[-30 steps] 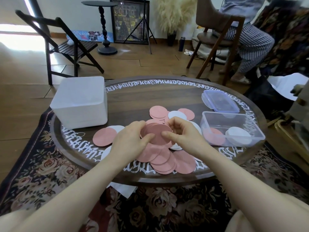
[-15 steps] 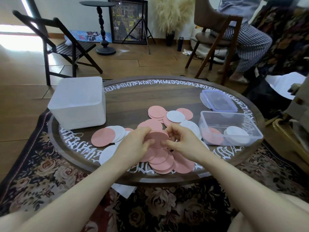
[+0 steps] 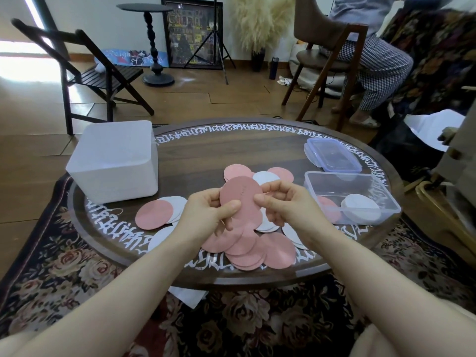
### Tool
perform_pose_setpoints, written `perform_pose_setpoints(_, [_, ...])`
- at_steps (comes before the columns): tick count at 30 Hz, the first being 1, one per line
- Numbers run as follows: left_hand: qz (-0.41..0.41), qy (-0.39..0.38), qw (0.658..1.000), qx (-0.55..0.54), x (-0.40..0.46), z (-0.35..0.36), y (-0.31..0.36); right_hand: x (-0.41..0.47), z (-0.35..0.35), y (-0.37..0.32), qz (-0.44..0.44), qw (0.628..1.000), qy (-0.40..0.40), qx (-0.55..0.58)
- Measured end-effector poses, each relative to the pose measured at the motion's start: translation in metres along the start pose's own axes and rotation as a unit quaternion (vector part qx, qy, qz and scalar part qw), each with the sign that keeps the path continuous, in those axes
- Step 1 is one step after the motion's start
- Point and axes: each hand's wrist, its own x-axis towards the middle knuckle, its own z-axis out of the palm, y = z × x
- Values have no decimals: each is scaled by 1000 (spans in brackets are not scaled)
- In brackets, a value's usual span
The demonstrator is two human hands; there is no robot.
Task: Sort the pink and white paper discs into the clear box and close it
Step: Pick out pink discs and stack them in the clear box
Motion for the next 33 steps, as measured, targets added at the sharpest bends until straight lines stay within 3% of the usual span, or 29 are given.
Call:
perform_pose_setpoints(3, [21, -34, 999, -8, -2, 3, 4, 1, -9, -12, 0, 1000, 9, -21])
perform_pose_setpoints(6, [61, -66, 985, 144, -4, -3, 5, 3, -38, -32, -18, 997, 60, -53])
perform_pose_setpoints(7, [79, -83, 961, 253, -4, -7, 3, 4, -51, -37, -25, 992, 93, -75])
perform_pose_setpoints(9, [107, -126, 869, 466, -7, -15, 0, 6, -79, -45, -35, 979, 159, -122])
perform_pose_setpoints(10, [108, -150, 829, 528, -8, -18, -3, 7, -92, -47, -34, 972, 183, -140])
perform_pose_setpoints(12, [91, -190, 795, 570, -10, -22, -8, 9, -114, -46, -22, 964, 208, -164])
perform_pose_setpoints(23, [106, -193, 789, 574, -5, -16, -12, 22, -154, -21, 78, 916, 142, -367])
perform_pose_setpoints(33, [113, -198, 785, 576, -4, -14, -11, 37, -156, -9, 98, 894, 89, -429])
